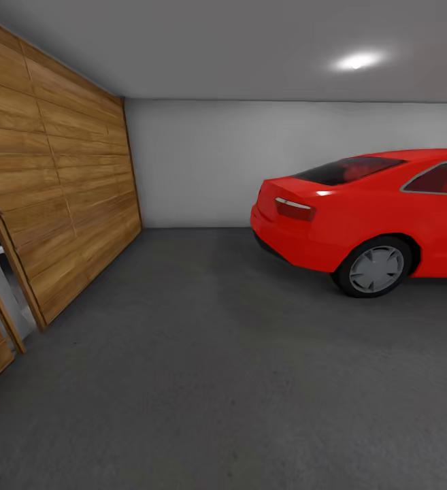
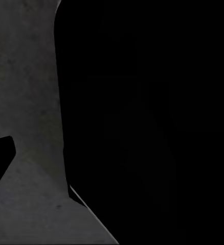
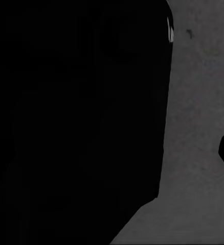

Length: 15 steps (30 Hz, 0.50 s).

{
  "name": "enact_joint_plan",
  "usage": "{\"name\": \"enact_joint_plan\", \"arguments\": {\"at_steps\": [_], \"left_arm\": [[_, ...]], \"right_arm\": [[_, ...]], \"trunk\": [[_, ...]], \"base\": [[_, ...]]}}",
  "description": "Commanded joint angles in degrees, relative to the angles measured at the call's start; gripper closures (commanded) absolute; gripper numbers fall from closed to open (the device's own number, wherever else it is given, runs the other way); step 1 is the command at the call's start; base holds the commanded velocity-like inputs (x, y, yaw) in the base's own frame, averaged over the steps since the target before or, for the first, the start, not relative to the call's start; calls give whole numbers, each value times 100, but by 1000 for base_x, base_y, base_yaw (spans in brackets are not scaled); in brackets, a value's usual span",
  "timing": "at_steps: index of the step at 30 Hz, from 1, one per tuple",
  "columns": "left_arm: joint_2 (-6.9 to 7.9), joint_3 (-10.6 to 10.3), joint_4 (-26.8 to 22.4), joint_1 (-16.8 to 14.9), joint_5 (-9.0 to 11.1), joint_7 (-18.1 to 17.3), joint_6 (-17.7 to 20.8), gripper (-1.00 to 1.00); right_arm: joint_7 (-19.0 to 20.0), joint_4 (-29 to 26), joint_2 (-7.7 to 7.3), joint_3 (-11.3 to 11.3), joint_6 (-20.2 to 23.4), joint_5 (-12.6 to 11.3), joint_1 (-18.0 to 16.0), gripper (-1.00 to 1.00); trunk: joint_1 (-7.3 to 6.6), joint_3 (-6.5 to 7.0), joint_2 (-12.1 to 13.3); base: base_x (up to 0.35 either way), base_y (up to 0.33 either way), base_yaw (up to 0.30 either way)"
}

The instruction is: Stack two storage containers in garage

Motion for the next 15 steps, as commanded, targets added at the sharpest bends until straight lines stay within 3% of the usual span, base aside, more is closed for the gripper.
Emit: {"name": "enact_joint_plan", "arguments": {"at_steps": [1, 15], "left_arm": [[33, 6, -33, -9, 9, -11, -33, -100], [44, -4, -190, -9, 9, -9, -129, -100]], "right_arm": [[-9, 1, -19, 33, -33, 33, -9, -100], [-9, 1, -25, 40, -28, 44, -9, -100]], "trunk": [[0, -3, -2], [0, -3, -2]], "base": [[0, 0, 0], [0, 0, 0]]}}
